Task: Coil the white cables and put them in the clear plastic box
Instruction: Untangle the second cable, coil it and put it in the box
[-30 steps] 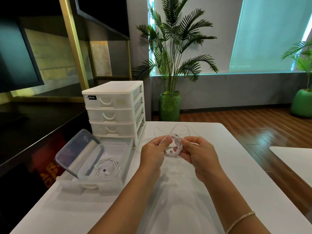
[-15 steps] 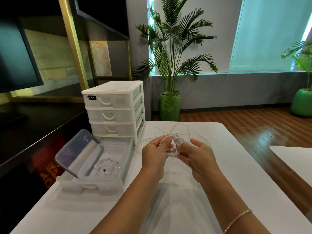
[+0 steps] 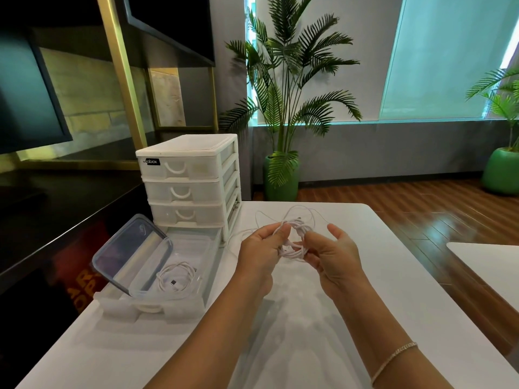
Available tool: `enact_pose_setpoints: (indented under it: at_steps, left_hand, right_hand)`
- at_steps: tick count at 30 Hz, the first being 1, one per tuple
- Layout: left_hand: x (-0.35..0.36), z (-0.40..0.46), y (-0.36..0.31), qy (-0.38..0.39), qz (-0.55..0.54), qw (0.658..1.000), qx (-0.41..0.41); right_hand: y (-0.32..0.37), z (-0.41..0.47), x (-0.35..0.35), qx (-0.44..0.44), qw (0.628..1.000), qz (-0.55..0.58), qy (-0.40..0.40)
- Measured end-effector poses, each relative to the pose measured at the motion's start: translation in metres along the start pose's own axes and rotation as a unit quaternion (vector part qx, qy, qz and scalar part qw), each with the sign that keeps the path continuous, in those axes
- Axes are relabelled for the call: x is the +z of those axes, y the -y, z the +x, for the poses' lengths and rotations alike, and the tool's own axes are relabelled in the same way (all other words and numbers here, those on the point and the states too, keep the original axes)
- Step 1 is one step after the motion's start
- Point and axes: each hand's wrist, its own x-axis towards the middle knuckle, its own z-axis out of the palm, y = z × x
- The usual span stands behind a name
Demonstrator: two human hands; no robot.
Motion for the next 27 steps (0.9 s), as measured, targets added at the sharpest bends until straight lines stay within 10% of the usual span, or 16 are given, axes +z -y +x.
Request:
enact_pose_setpoints:
  at_steps: [27]
  left_hand:
    - [-0.004,-0.001,-0.003,0.094,-0.131,0.985,-0.055]
  right_hand:
    - [0.01,-0.001,-0.005,-0.027,0.996,-0.08,0.023]
